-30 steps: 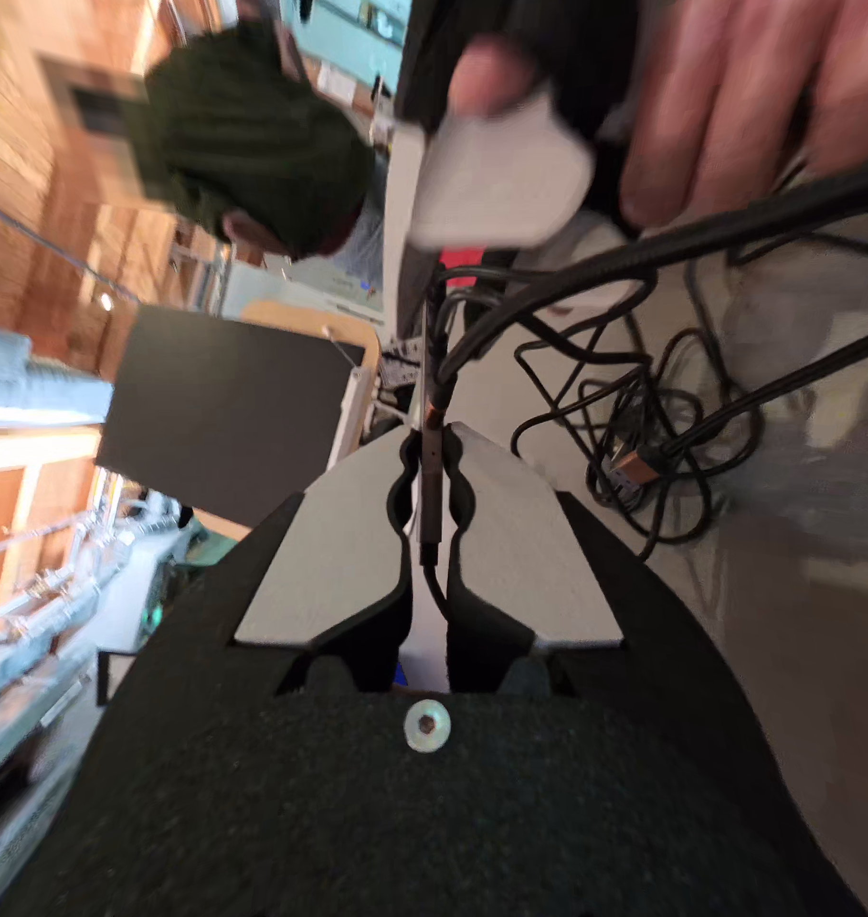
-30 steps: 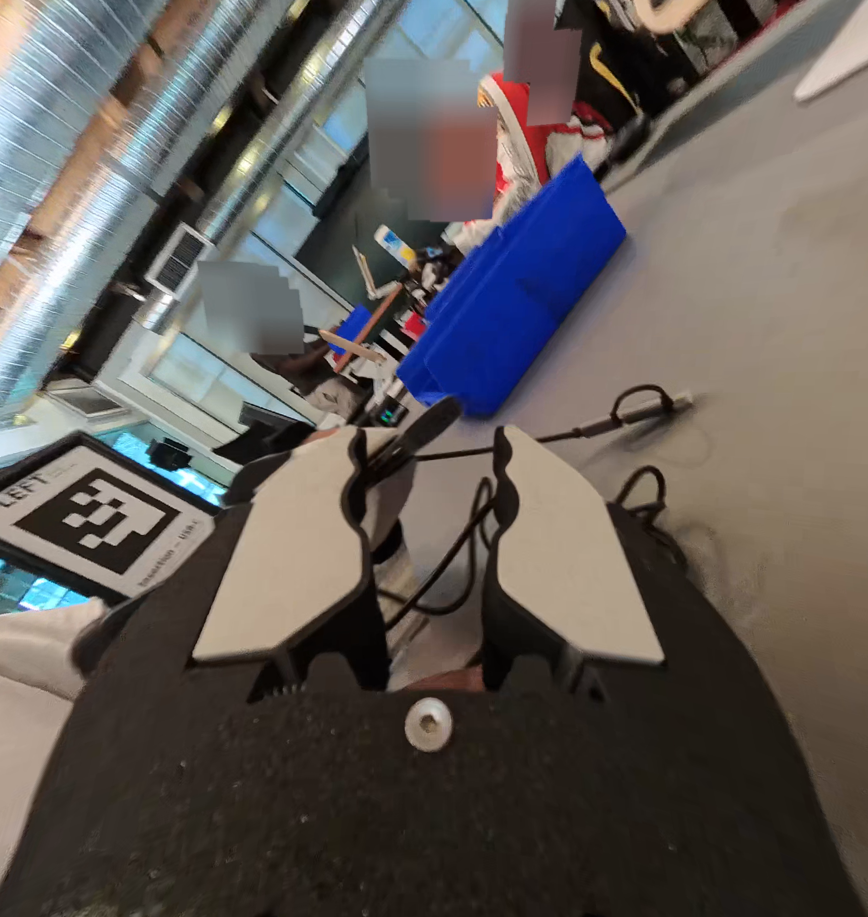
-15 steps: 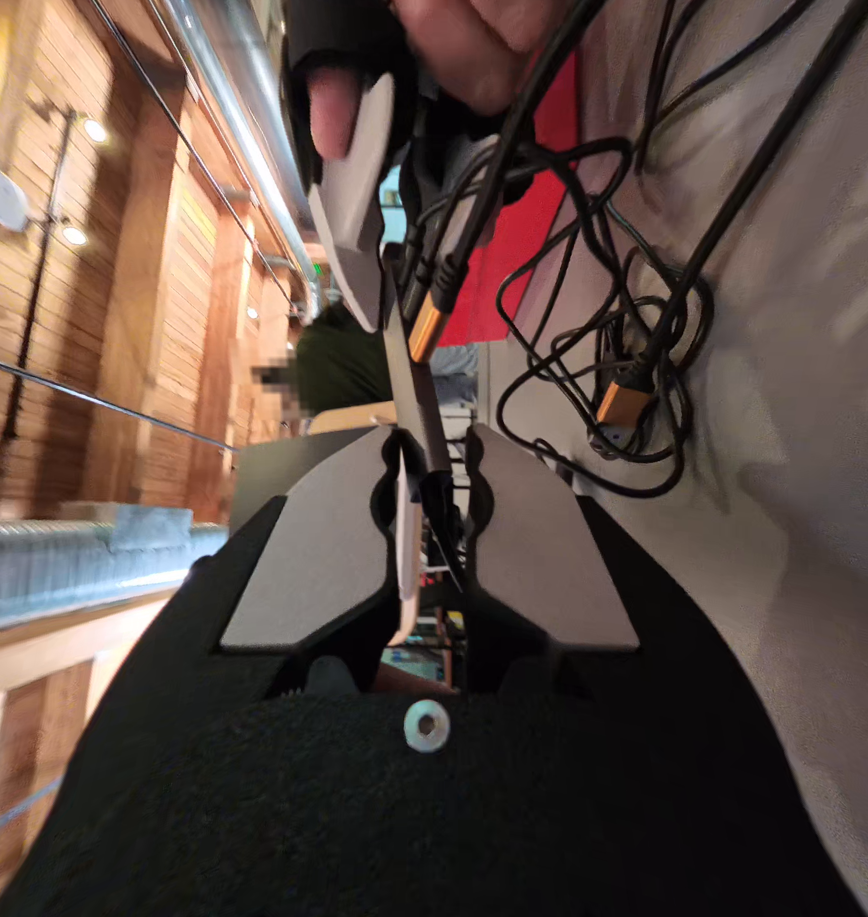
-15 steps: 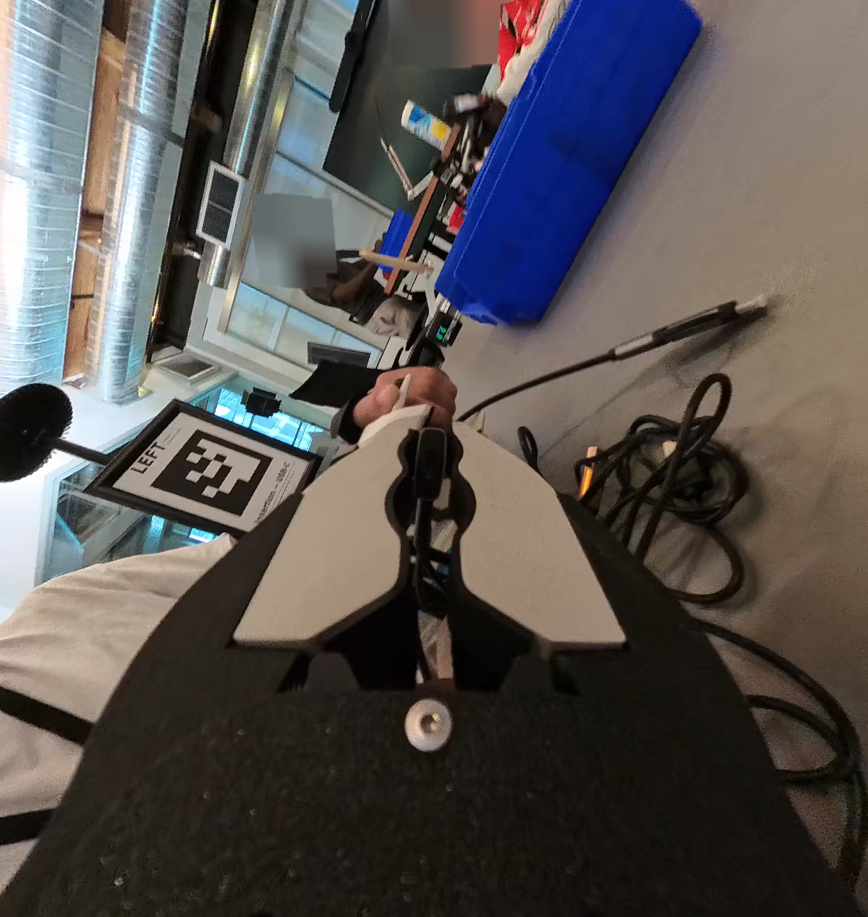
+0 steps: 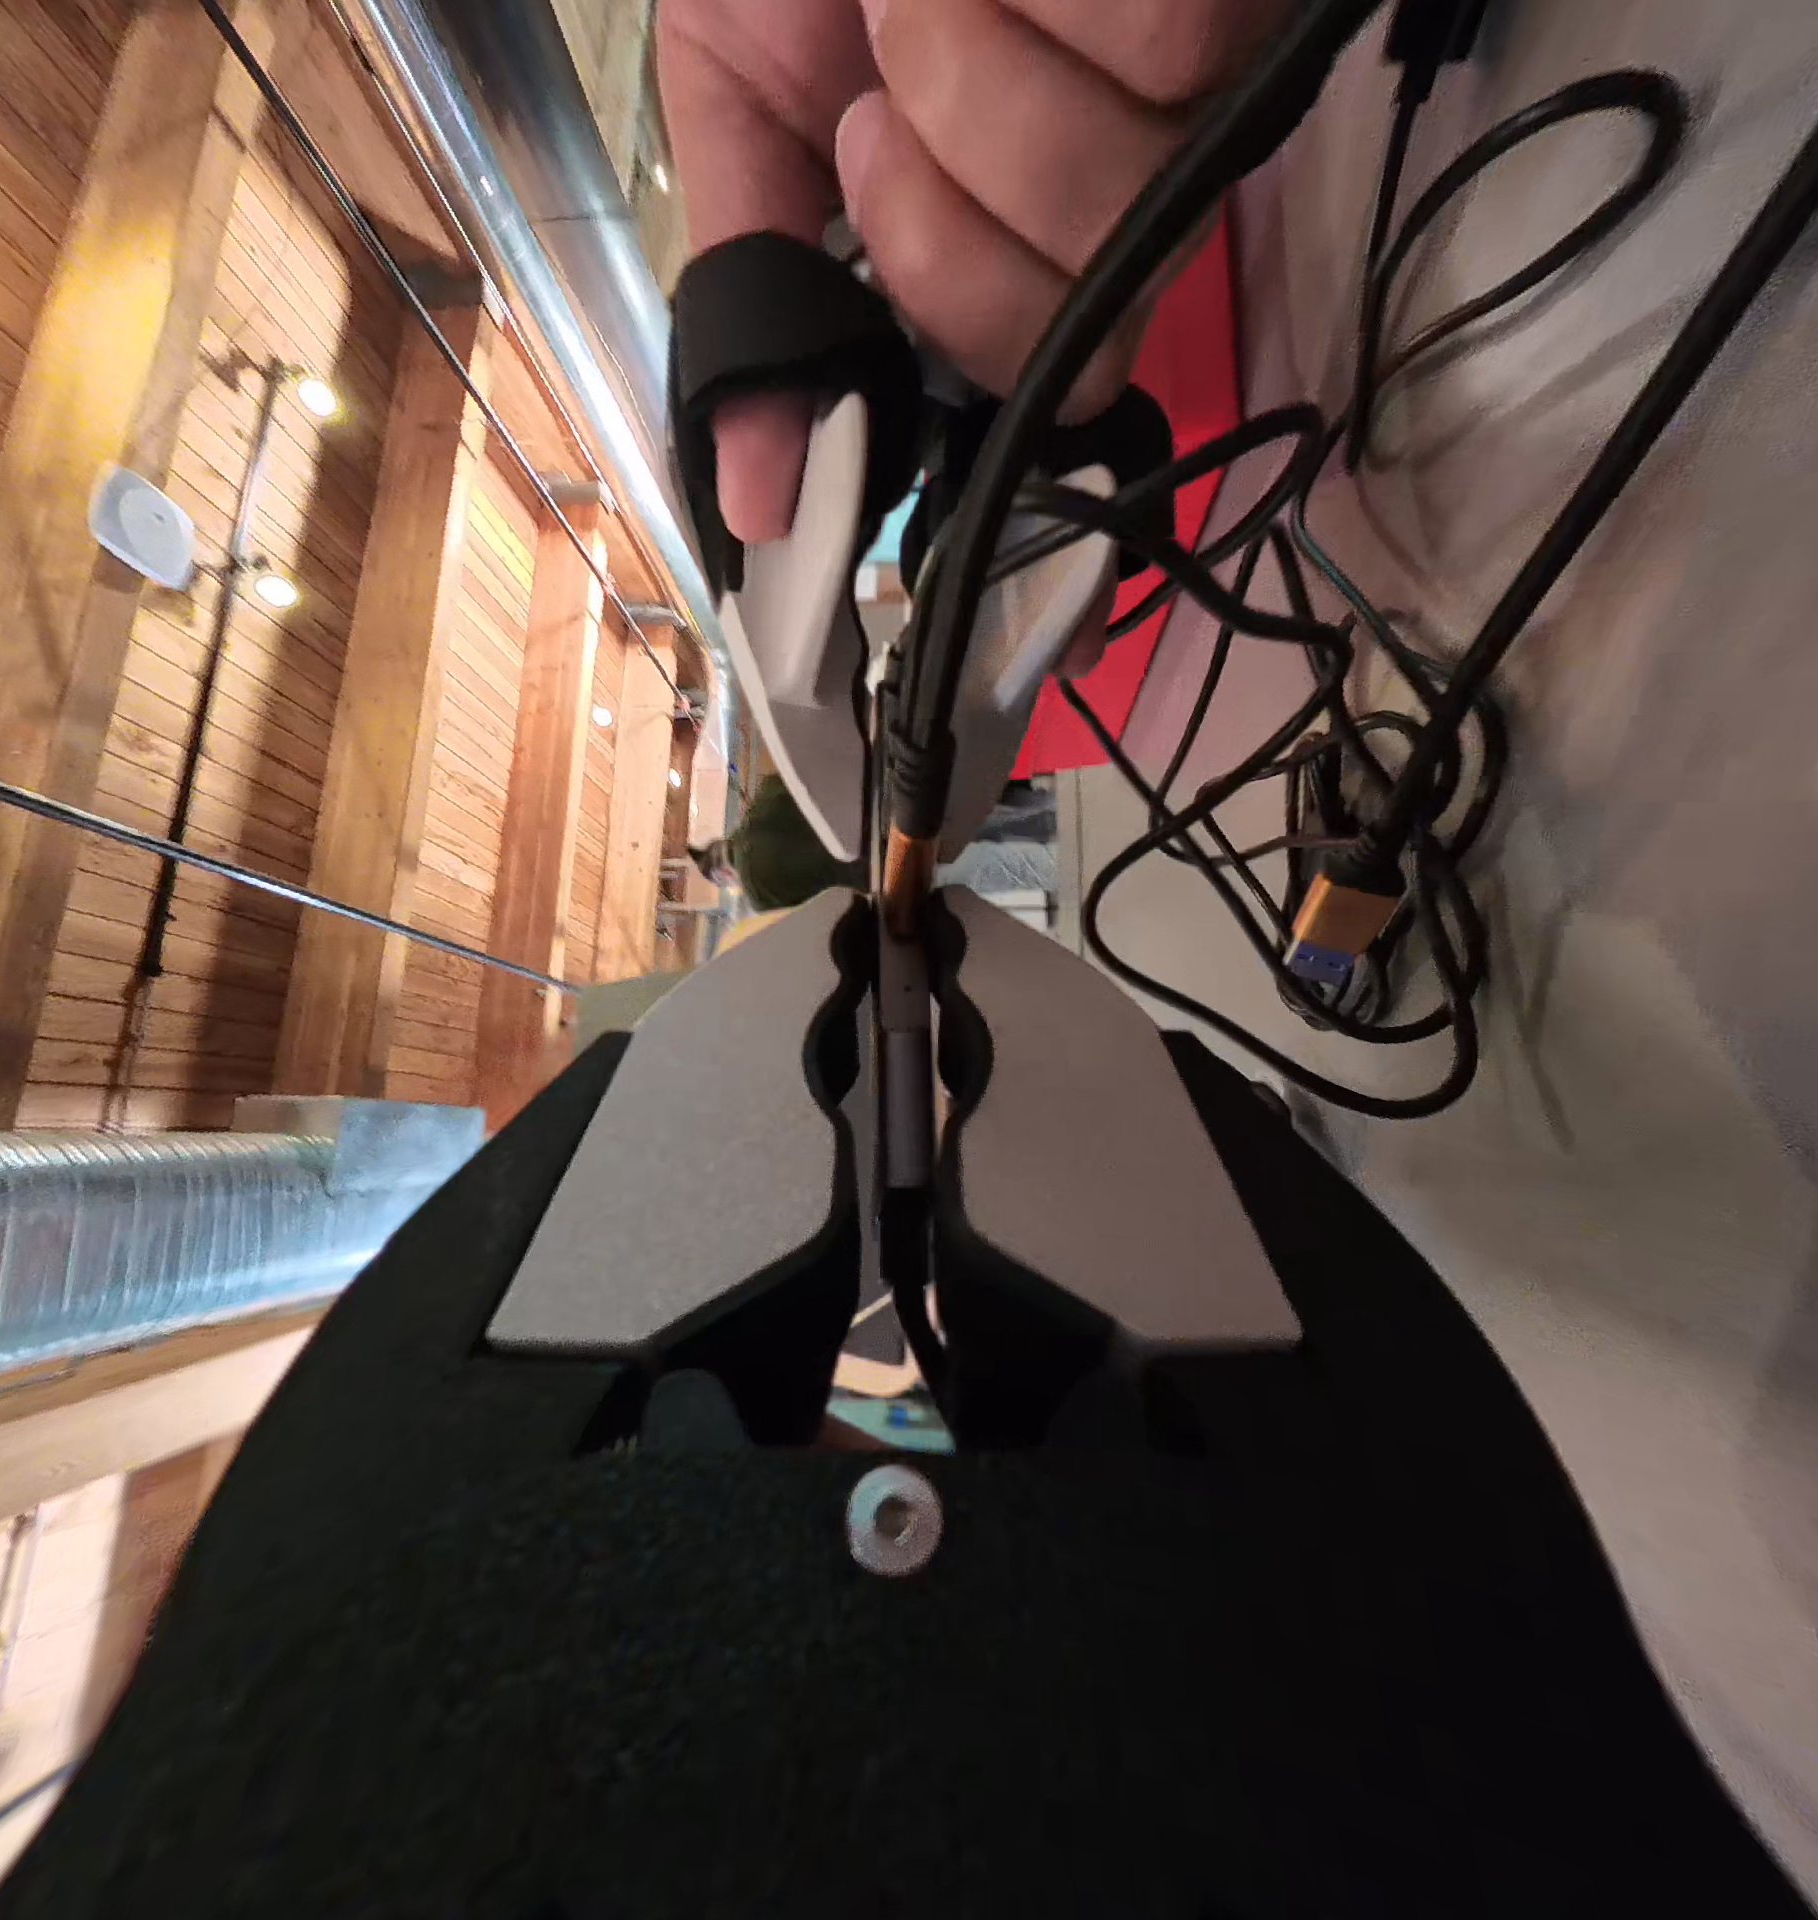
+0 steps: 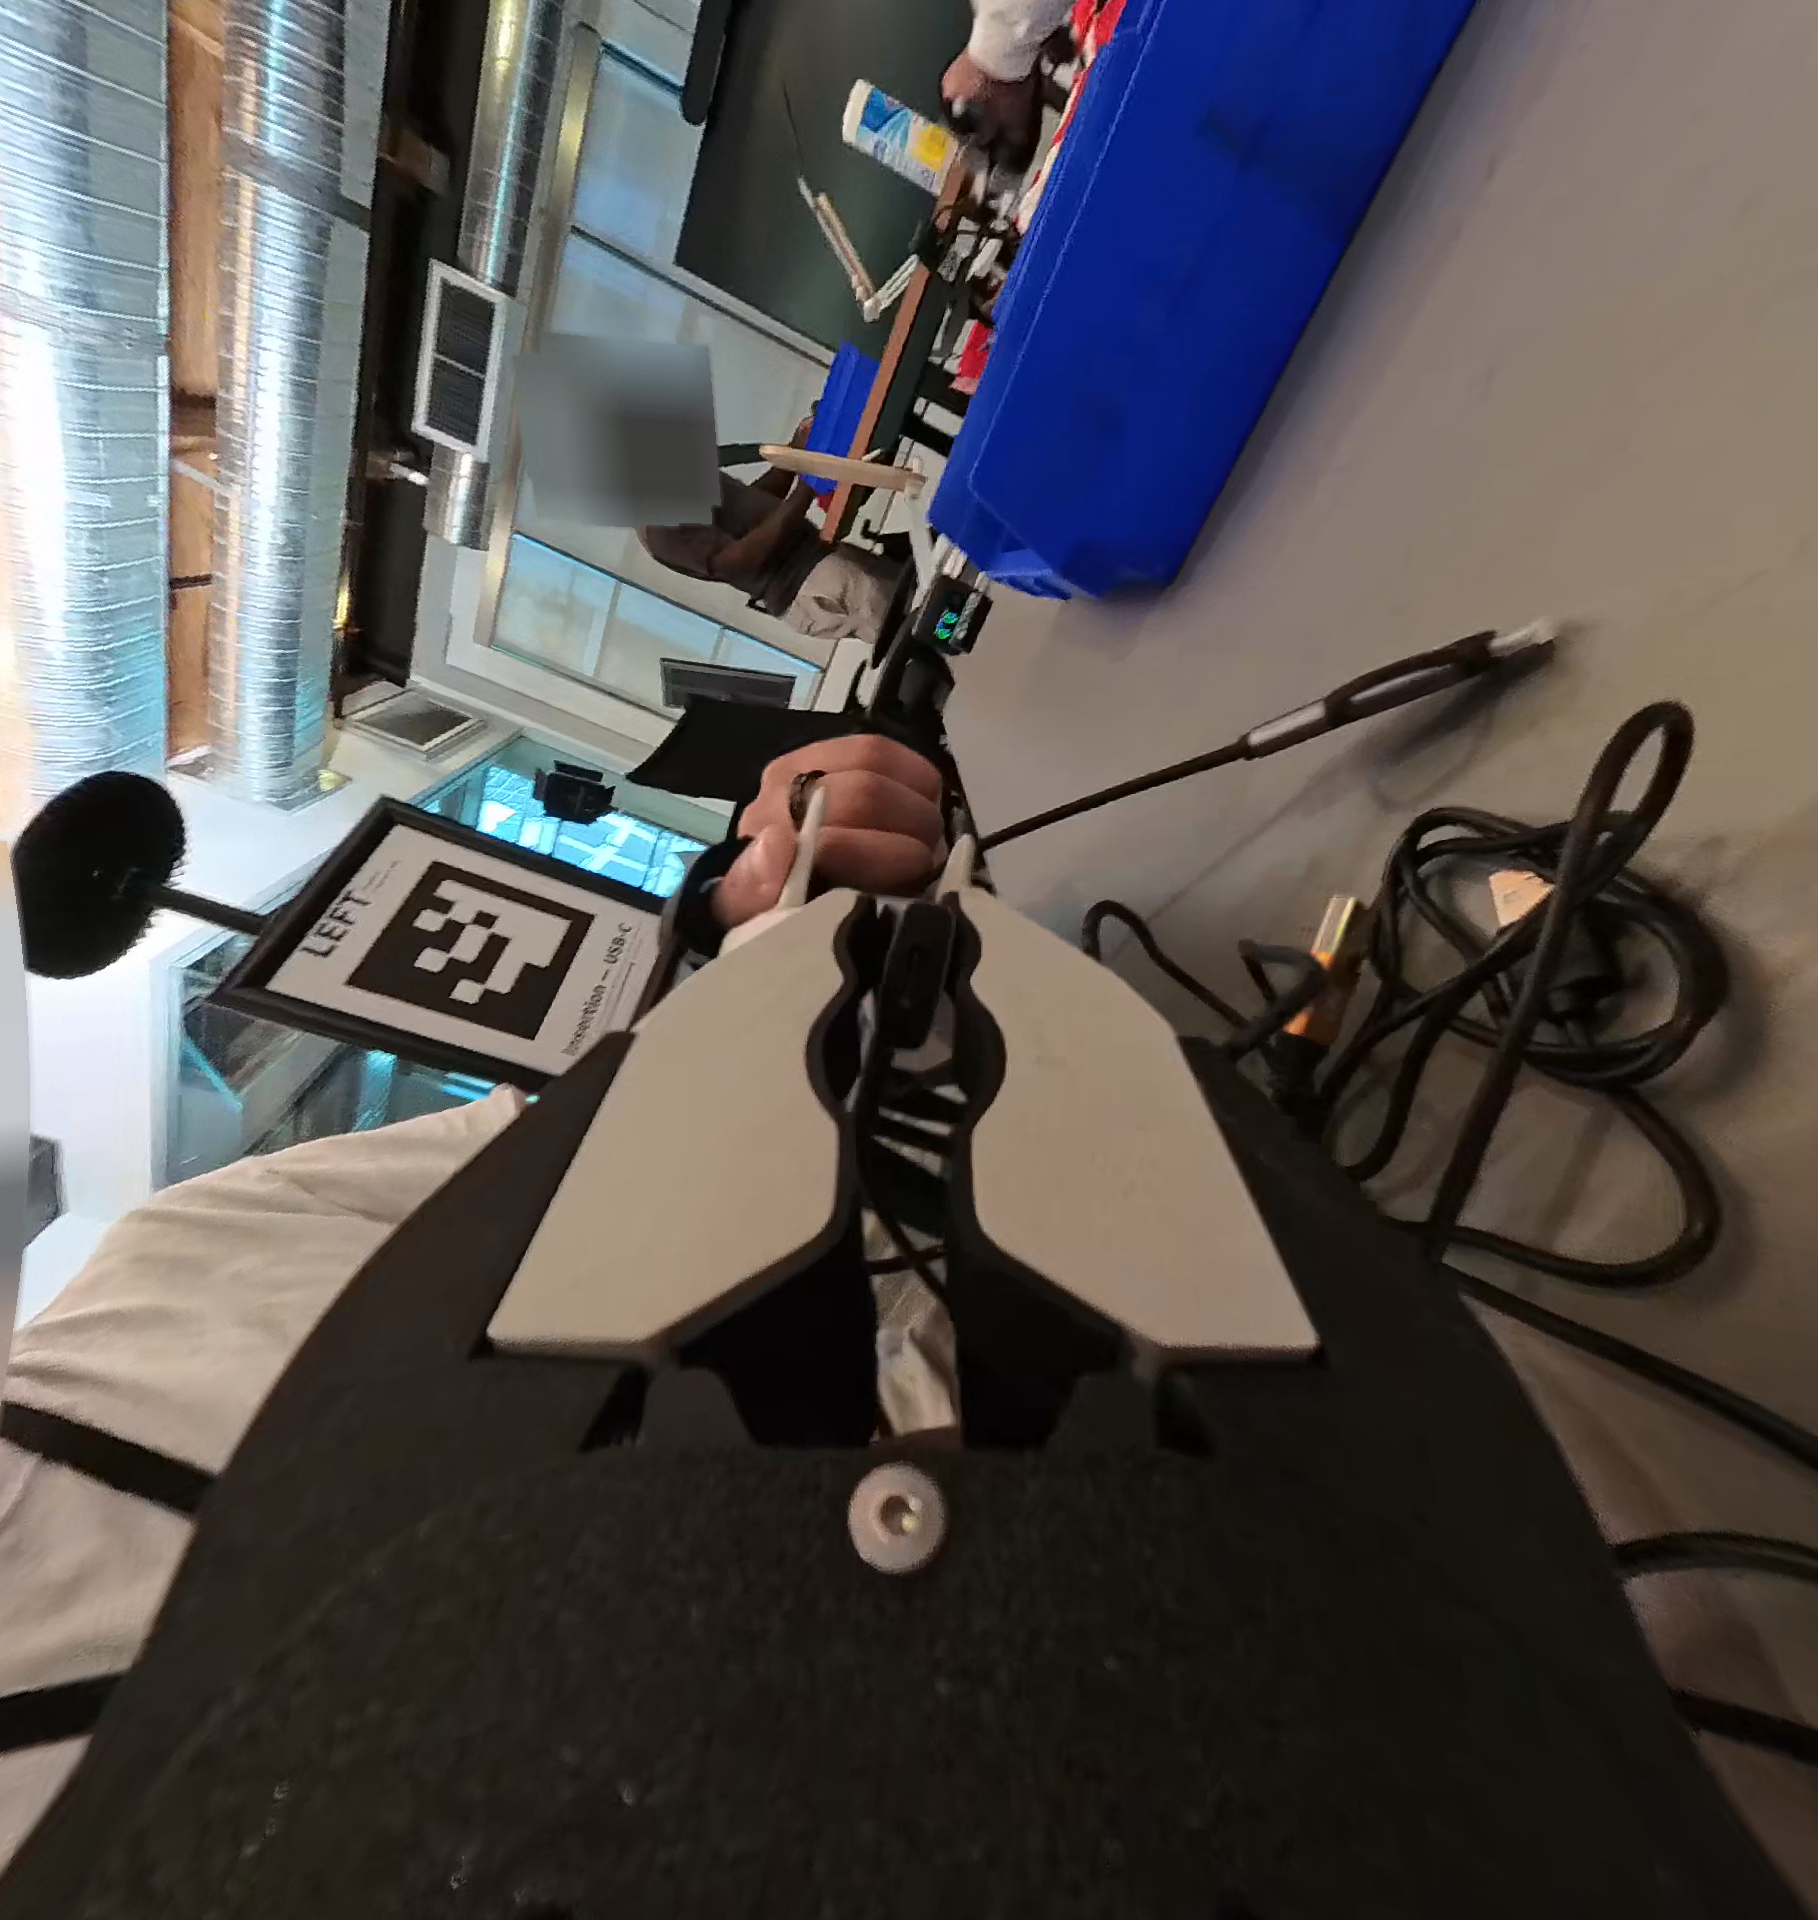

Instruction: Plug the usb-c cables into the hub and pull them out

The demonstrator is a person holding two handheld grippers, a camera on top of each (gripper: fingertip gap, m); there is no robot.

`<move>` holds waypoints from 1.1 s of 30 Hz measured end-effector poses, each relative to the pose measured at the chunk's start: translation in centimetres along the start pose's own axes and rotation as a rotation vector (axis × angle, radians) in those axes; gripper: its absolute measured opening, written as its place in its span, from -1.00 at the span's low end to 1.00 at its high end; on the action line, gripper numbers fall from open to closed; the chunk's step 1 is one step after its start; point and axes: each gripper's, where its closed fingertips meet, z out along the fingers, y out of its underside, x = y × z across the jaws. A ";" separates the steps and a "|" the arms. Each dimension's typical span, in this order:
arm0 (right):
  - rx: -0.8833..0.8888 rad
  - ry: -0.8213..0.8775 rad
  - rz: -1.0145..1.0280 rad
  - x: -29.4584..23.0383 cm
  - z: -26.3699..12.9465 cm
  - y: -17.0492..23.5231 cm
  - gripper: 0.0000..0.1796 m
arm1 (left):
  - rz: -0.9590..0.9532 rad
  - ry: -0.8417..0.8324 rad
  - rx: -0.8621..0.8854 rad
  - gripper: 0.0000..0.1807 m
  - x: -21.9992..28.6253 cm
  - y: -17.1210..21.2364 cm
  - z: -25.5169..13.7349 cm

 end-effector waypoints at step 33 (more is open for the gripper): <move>-0.041 0.875 -1.045 1.7 2.8 -0.9 -0.84 | -0.283 0.185 -0.448 -0.90 1.7 6.1 1.2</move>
